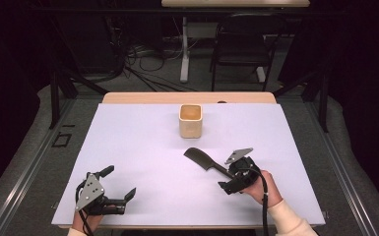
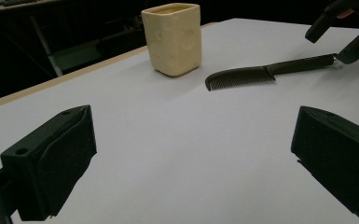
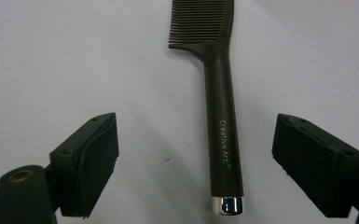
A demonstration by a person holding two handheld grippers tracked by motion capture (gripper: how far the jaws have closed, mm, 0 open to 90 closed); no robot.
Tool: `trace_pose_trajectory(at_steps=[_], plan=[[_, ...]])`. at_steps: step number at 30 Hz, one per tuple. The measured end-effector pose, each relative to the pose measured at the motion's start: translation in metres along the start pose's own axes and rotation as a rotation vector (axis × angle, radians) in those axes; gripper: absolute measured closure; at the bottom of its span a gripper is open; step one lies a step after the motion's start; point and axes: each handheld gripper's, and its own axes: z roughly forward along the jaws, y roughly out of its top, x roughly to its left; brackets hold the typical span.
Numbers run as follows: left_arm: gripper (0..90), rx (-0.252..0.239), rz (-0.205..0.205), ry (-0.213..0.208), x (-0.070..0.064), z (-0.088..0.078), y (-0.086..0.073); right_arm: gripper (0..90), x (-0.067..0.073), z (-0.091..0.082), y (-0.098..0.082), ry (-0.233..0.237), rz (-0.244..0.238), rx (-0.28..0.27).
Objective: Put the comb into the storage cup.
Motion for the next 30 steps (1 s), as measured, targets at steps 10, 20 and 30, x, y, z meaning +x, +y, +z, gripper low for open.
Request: trace_pose_trajectory(at_steps=[10,20,30], plan=[[0.0,-0.003,-0.004,0.004,0.0,0.0,0.0,0.4,-0.002,0.005,0.009,-0.034,-0.019,0.01],[0.0,0.001,-0.004,0.006,0.0,-0.001,-0.001,0.0,-0.002,0.008,0.013,-0.02,-0.043,0.05],[0.0,-0.001,-0.007,0.008,0.001,-0.001,-0.001,0.0,-0.004,0.012,0.024,-0.004,-0.056,0.113]])
